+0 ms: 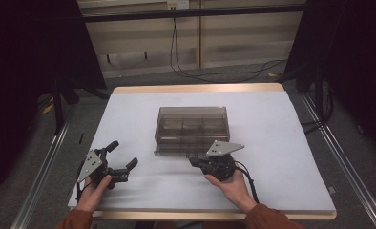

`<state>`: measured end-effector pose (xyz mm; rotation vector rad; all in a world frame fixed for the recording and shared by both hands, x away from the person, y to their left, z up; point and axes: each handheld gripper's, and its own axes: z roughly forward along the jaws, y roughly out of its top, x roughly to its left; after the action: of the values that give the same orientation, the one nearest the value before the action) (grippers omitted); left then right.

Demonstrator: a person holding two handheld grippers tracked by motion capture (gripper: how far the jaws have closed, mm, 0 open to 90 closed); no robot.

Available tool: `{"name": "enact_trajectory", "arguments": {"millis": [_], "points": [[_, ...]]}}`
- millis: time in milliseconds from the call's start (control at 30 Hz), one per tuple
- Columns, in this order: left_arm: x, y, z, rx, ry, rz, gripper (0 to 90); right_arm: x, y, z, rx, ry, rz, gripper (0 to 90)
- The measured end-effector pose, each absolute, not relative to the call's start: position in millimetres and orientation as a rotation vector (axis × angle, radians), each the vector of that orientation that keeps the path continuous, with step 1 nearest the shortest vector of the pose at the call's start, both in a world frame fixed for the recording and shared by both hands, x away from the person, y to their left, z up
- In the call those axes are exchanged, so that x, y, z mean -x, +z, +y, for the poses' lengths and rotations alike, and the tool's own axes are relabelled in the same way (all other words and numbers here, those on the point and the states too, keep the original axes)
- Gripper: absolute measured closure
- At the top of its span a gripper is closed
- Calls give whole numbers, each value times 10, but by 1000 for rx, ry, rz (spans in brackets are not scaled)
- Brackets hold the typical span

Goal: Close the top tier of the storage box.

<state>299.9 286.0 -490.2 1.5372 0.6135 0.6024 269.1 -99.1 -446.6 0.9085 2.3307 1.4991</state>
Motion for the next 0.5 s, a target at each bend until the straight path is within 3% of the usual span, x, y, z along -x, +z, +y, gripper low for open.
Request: {"name": "enact_trajectory", "arguments": {"millis": [500], "points": [[-2999, -4901, 2862, -1538, 605, 613, 9, -2719, -4468, -1000, -932, 1488, 2307, 900]]}}
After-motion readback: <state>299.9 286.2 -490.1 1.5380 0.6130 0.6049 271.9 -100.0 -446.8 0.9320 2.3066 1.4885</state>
